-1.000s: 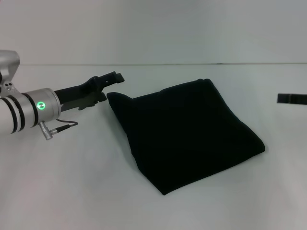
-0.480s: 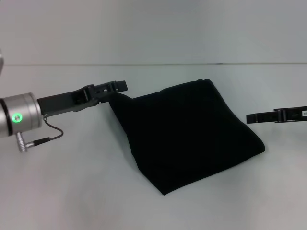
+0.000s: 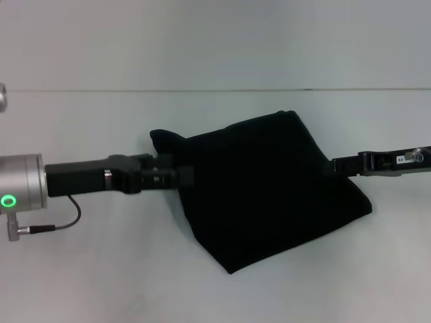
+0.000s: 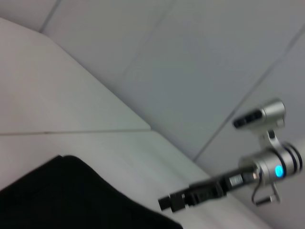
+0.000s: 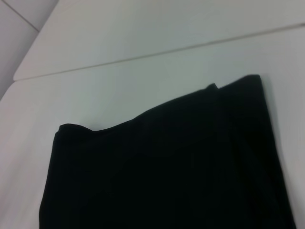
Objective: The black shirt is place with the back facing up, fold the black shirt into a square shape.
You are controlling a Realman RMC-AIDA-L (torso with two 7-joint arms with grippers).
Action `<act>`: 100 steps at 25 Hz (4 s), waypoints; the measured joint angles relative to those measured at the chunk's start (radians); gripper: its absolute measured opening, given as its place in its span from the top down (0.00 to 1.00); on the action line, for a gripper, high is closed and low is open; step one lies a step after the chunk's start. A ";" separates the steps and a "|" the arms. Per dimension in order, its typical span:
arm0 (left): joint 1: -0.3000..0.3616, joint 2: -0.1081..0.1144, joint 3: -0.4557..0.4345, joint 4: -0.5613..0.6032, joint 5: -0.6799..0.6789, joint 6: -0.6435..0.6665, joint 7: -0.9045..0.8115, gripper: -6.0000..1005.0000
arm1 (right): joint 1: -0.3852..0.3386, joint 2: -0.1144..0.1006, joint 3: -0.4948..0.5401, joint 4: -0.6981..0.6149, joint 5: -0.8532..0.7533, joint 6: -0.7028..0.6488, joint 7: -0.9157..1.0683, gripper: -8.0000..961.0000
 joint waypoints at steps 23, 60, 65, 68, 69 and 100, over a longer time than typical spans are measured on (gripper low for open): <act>-0.004 -0.013 0.158 0.000 0.011 0.030 0.106 0.05 | 0.000 0.030 -0.044 0.037 -0.028 0.062 0.066 0.31; 0.005 -0.014 0.149 -0.004 0.011 0.005 0.084 0.05 | -0.012 0.077 -0.021 -0.108 0.167 -0.030 -0.186 0.94; 0.009 -0.013 0.148 -0.001 0.011 0.006 0.083 0.05 | -0.013 0.079 -0.021 -0.174 0.188 -0.088 -0.185 0.94; 0.009 -0.013 0.147 -0.001 0.011 0.005 0.083 0.05 | -0.014 0.079 -0.021 -0.208 0.196 -0.109 -0.177 0.94; 0.009 -0.013 0.147 -0.001 0.011 0.005 0.083 0.05 | -0.014 0.079 -0.021 -0.218 0.198 -0.116 -0.175 0.94; -0.013 -0.029 0.148 -0.009 -0.001 -0.087 0.015 0.05 | -0.140 0.046 -0.025 -0.215 0.132 -0.089 -0.137 0.93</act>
